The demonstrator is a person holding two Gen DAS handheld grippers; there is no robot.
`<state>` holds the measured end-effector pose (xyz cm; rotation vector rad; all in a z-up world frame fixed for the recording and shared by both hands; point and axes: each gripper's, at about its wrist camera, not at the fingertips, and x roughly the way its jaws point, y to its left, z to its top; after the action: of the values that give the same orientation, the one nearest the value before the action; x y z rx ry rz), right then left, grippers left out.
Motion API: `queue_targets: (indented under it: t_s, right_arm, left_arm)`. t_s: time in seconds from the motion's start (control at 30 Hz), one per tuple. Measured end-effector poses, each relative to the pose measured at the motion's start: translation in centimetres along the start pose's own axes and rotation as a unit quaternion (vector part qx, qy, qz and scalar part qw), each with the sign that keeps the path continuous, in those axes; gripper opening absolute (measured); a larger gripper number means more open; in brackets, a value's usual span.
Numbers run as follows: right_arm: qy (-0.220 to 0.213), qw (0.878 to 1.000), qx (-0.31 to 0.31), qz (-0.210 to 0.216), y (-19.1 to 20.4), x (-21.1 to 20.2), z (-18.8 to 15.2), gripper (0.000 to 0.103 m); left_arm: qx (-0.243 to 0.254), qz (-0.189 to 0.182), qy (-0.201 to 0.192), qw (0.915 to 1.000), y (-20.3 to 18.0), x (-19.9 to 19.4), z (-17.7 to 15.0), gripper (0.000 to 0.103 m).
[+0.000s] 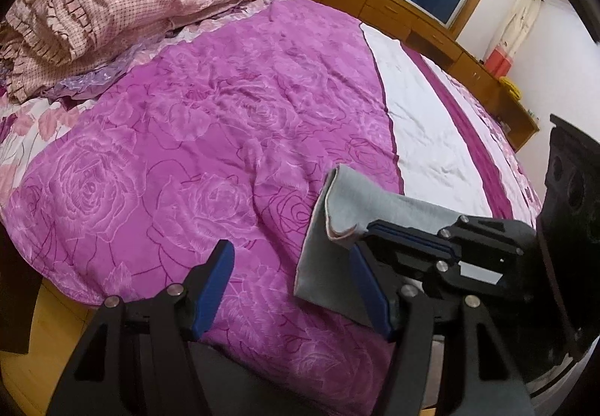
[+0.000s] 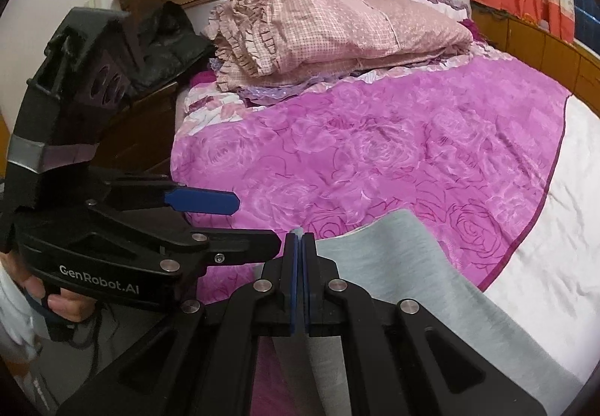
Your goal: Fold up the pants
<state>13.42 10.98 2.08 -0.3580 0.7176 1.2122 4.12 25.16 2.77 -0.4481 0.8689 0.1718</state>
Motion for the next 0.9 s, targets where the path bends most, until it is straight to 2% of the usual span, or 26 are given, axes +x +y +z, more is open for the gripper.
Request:
queue_targets:
  t_s: [0.1, 0.2, 0.27, 0.57, 0.73, 0.8, 0.87, 0.9]
  right_arm:
    - [0.006, 1.0, 0.003, 0.008, 0.1, 0.4, -0.1, 0.0]
    - [0.017, 1.0, -0.005, 0.007, 0.7, 1.1, -0.5, 0.0]
    - [0.02, 1.0, -0.004, 0.01, 0.8, 1.5, -0.7, 0.0]
    - [0.042, 0.999, -0.017, 0.019, 2.1, 4.4, -1.8, 0.0]
    - [0.03, 0.999, 0.005, 0.018, 1.4, 4.0, -1.8, 0.0]
    - [0.03, 0.999, 0.021, 0.022, 0.9, 3.7, -1.4, 0.006]
    - [0.027, 0.999, 0.034, 0.016, 0.4, 2.8, -1.0, 0.023]
    - [0.025, 0.999, 0.038, 0.016, 0.1, 2.2, -0.9, 0.025]
  left_arm:
    - [-0.007, -0.007, -0.002, 1.0, 0.3, -0.2, -0.1, 0.068]
    - [-0.012, 0.006, -0.002, 0.9999, 0.5, -0.2, -0.1, 0.068]
    - [-0.013, -0.003, -0.002, 0.9999, 0.5, -0.3, -0.1, 0.068]
    - [0.001, -0.005, -0.003, 1.0, -0.1, -0.2, -0.2, 0.068]
    - [-0.002, -0.008, -0.01, 0.9999, 0.0, -0.5, -0.2, 0.068]
    - [0.006, -0.004, -0.025, 0.9997, -0.4, -1.1, -0.2, 0.069]
    - [0.022, 0.003, -0.04, 0.999, -1.1, -1.8, -0.2, 0.069]
    - [0.029, 0.006, -0.044, 0.9986, -1.4, -2.1, -0.1, 0.069]
